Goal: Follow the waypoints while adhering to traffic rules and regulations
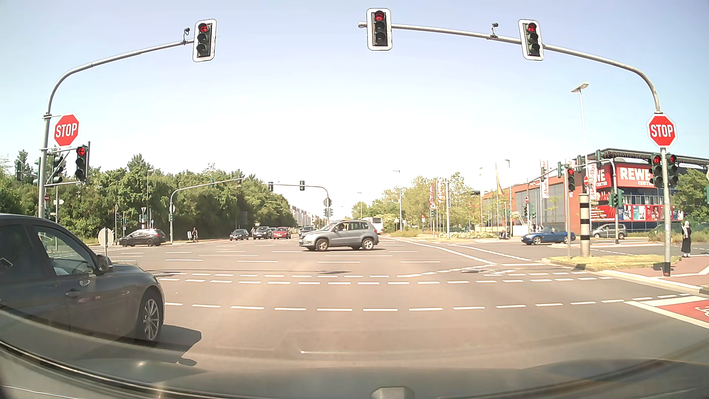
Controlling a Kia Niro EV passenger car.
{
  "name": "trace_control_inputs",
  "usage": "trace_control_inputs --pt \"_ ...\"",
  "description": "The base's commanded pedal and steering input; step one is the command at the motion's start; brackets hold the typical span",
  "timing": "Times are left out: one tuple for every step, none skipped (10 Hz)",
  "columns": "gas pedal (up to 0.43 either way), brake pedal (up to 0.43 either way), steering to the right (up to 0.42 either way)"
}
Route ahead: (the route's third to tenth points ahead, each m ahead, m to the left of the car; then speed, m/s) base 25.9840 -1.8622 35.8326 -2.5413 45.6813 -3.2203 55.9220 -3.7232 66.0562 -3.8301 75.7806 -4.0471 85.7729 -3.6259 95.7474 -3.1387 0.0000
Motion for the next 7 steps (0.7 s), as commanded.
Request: trace_control_inputs --pt "0.000 0.366 0.008" --pt "0.000 0.366 0.008" --pt "0.000 0.366 0.008" --pt "0.000 0.366 0.007" --pt "0.000 0.366 0.007" --pt "0.000 0.366 0.007" --pt "0.000 0.366 0.007"
